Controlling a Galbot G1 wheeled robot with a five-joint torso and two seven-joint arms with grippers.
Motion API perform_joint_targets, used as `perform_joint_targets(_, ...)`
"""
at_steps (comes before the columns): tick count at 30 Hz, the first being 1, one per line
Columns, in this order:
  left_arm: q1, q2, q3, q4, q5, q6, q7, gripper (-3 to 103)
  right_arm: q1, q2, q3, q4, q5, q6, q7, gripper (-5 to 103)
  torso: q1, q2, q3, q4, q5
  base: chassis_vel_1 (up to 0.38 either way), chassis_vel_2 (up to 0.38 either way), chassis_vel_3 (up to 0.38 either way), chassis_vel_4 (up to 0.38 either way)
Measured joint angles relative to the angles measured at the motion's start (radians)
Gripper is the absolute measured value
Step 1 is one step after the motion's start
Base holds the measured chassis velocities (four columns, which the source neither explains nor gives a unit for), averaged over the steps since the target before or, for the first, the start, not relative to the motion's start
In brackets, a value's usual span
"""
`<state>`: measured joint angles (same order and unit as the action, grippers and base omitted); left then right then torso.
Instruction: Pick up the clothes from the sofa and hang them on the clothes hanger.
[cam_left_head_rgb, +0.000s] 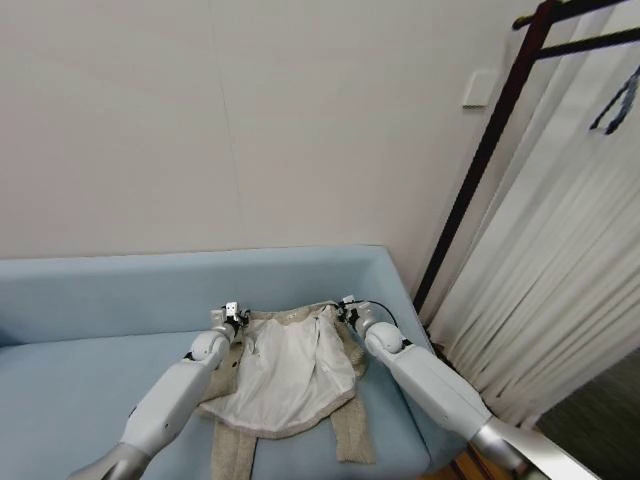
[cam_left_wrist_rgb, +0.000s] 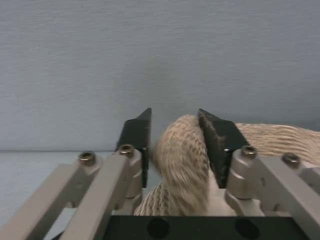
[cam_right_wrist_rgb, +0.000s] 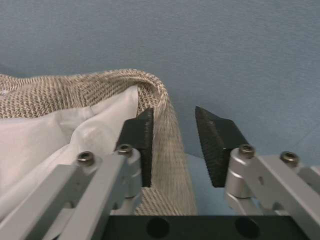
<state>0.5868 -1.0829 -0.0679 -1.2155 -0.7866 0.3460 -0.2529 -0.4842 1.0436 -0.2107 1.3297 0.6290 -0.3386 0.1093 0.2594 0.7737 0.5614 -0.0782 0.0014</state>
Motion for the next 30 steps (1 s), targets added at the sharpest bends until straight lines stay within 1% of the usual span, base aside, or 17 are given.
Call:
perform_joint_targets(2,-0.004,0.025,-0.023,0.022,0.002,0.015,0.006,45,-0.007,-0.012,0.019,0.003,0.000,-0.004,-0.015,42,0.000,0.000,0.000,0.0001,0.0000,0.000,0.000,0.000,0.000)
perform_joint_targets(3,-0.004,0.035,-0.031,0.029,0.003,0.015,0.023,51,-0.012,-0.016,0.026,0.011,0.001,-0.006,-0.015,42,0.000,0.000,0.000,0.0003,0.0000,0.000,0.000,0.000,0.000)
perform_joint_targets(5,-0.001,0.052,-0.043,0.035,0.004,0.013,0.057,51,-0.021,-0.022,0.036,0.031,0.007,-0.010,-0.016,48,0.000,0.000,0.000,0.0004,0.0001,0.000,0.000,0.000,0.000)
perform_joint_targets(8,0.025,0.095,-0.091,0.028,-0.005,0.010,0.153,67,-0.053,-0.041,0.063,0.086,0.016,-0.016,-0.009,65,0.000,0.000,0.000,0.0006,0.0000,0.000,0.000,0.000,0.000)
perform_joint_targets(9,0.042,0.107,-0.112,0.013,-0.020,0.010,0.176,72,-0.066,-0.049,0.073,0.107,0.019,-0.016,-0.005,65,0.000,0.000,0.000,0.0006,-0.0001,0.000,0.000,0.000,0.000)
perform_joint_targets(11,0.073,0.125,-0.152,-0.015,-0.039,0.007,0.207,78,-0.084,-0.063,0.090,0.141,0.025,-0.017,0.003,76,0.000,0.000,0.000,0.0003,0.0001,0.000,0.000,0.000,0.000)
perform_joint_targets(13,0.104,0.137,-0.186,-0.040,-0.046,-0.002,0.238,83,-0.097,-0.076,0.105,0.165,0.027,-0.017,0.011,76,0.000,0.000,0.000,0.0001,0.0001,0.000,0.000,0.000,0.000)
perform_joint_targets(15,0.205,0.171,-0.276,-0.113,-0.049,-0.030,0.307,93,-0.141,-0.118,0.155,0.245,0.045,-0.021,0.025,91,0.000,0.000,0.000,0.0000,-0.0003,0.000,0.000,0.000,0.000)
perform_joint_targets(18,0.275,0.190,-0.336,-0.176,-0.049,-0.039,0.346,97,-0.171,-0.147,0.191,0.305,0.064,-0.024,0.039,96,0.000,0.000,0.000,0.0004,-0.0003,0.000,0.000,0.000,0.000)
perform_joint_targets(20,0.428,0.212,-0.492,-0.335,-0.049,-0.050,0.386,100,-0.240,-0.203,0.262,0.441,0.104,-0.031,0.073,100,0.000,0.000,0.000,-0.0001,0.0003,0.000,0.000,0.000,0.000)
perform_joint_targets(22,0.533,0.211,-0.579,-0.445,-0.046,-0.071,0.371,100,-0.276,-0.232,0.298,0.535,0.124,-0.034,0.107,100,0.000,0.000,0.000,0.0002,0.0006,0.000,0.000,0.000,0.000)
perform_joint_targets(23,0.533,0.211,-0.579,-0.445,-0.046,-0.071,0.371,100,-0.276,-0.232,0.298,0.535,0.124,-0.034,0.107,100,0.000,0.000,0.000,0.0002,0.0006,0.000,0.000,0.000,0.000)
perform_joint_targets(25,0.663,0.197,-0.661,-0.606,-0.036,-0.115,0.309,100,-0.300,-0.255,0.335,0.667,0.162,-0.052,0.214,100,0.000,0.000,0.000,0.0007,-0.0006,0.000,0.000,0.000,0.000)
perform_joint_targets(27,0.728,0.177,-0.714,-0.721,-0.025,-0.117,0.239,100,-0.299,-0.259,0.359,0.738,0.189,-0.070,0.293,100,0.000,0.000,0.000,0.0006,0.0002,0.000,0.000,0.000,0.000)
perform_joint_targets(28,0.780,0.146,-0.768,-0.833,-0.016,-0.108,0.163,100,-0.290,-0.259,0.385,0.801,0.216,-0.101,0.361,100,0.000,0.000,0.000,0.0002,0.0006,0.000,0.000,0.000,0.000)
perform_joint_targets(29,0.780,0.146,-0.768,-0.833,-0.016,-0.108,0.163,100,-0.290,-0.259,0.385,0.801,0.216,-0.101,0.361,100,0.000,0.000,0.000,0.0002,0.0006,0.000,0.000,0.000,0.000)
perform_joint_targets(30,0.808,0.124,-0.798,-0.902,-0.011,-0.093,0.120,100,-0.283,-0.258,0.403,0.839,0.235,-0.116,0.396,100,0.000,0.000,0.000,0.0002,-0.0002,0.000,0.000,0.000,0.000)
